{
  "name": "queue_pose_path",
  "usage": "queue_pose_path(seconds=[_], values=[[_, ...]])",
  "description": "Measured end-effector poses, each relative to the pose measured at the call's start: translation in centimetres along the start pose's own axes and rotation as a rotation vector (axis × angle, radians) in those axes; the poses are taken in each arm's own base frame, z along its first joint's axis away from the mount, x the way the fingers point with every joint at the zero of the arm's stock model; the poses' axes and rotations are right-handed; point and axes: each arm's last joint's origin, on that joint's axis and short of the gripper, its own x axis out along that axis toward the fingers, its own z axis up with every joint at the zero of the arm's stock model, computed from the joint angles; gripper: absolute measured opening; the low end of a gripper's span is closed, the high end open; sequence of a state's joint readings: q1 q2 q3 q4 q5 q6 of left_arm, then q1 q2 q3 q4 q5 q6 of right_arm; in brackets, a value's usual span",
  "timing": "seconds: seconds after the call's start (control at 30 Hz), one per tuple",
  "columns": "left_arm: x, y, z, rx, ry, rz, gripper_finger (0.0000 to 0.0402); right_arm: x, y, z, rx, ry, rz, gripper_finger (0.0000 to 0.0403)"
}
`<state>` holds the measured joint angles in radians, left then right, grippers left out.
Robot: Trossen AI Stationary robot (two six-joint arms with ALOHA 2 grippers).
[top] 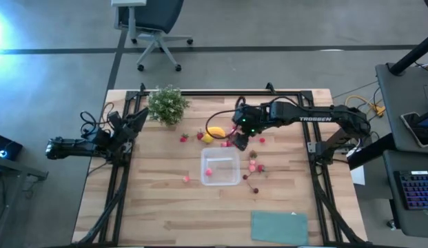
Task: Pick and placing Produce into tupperware
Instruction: Put the red strawberry into the transparent container
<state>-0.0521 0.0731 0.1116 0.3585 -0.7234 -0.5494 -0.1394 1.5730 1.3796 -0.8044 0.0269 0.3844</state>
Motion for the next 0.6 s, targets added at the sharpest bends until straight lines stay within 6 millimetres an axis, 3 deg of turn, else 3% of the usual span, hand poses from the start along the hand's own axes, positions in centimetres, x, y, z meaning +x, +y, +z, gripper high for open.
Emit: queue_pose_path(seconds=[0.2,0.3,0.6], values=[[0.4,-0.1,-0.8,-0.036,0.065,-0.016,0.0242,-0.6,-0.4,1.2,0.007,-0.108,0.038,0.0241],[0.7,0.0,-1.5,-0.008,0.108,0.002,0.0242,-2.2,-0.7,1.2,0.011,-0.144,0.066,0.0237],[2.1,-0.4,-3.8,0.074,0.283,0.032,0.0242,-9.9,-2.0,-0.4,0.066,-0.401,-0.014,0.0224]])
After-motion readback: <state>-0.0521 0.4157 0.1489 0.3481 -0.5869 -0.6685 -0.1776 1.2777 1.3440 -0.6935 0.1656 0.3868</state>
